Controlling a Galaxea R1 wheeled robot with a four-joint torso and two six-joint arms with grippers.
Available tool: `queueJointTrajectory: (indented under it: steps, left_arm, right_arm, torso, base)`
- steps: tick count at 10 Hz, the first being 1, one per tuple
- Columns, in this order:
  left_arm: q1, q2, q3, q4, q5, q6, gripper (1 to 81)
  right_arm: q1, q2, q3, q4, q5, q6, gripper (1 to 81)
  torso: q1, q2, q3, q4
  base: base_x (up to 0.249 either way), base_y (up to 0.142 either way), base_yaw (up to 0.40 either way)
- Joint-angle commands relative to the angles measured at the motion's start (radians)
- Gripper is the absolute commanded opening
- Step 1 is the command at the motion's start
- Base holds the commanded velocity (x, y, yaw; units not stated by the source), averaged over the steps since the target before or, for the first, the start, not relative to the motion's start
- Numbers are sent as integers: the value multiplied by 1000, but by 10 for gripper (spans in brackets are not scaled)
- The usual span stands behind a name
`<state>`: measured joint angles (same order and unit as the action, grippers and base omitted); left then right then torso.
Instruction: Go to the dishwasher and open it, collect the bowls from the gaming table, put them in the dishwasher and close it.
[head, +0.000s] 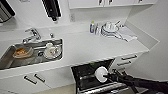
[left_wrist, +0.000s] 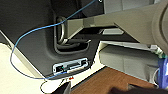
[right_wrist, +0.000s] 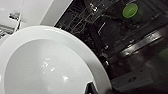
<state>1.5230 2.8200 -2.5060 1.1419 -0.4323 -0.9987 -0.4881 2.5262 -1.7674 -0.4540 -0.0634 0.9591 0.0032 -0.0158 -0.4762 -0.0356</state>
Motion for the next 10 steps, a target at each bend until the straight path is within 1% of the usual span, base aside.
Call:
queueJointTrajectory:
  steps: [1, 3, 4, 6, 7, 8, 9, 10]
  left_arm:
    - [36, 41, -131, -2, 12, 0, 811]
    - [39, 55, -162, -1, 13, 2, 811]
    - [39, 59, -162, 1, 21, 3, 811]
    - [39, 64, -163, -1, 32, 3, 811]
    - [39, 67, -171, -2, 35, 3, 811]
    - [36, 75, -183, -5, 64, -1, 811]
    - [33, 89, -197, -22, 122, -5, 811]
    - [27, 102, -205, -54, 164, -3, 811]
  right_arm:
    - [148, 70, -94, 5, -24, 12, 10]
    - [154, 62, -98, 5, -30, 12, 10]
    - [160, 55, -90, 8, -30, 16, 811]
    - [165, 30, -72, 18, -30, 26, 811]
    - [165, -2, -44, 34, -35, 33, 811]
    - [160, -43, -1, 44, -95, 33, 811]
    - [136, -86, 39, 44, -185, 33, 811]
    - [96, -125, 62, 46, -217, 32, 811]
  torso:
    - [0, 0, 0, 0]
    - [0, 0, 0, 0]
    - [0, 0, 0, 0]
    - [0, 0, 0, 0]
    - [0, 0, 0, 0]
    - [0, 0, 0, 0]
    - [0, 0, 0, 0]
    - [0, 0, 0, 0]
  base:
    - [0, 0, 0]
    - [0, 0, 0]
    - [0, 0, 0]
    - [0, 0, 0]
    - [0, 0, 0]
    - [0, 0, 0]
    - [0, 0, 0]
    - [0, 0, 0]
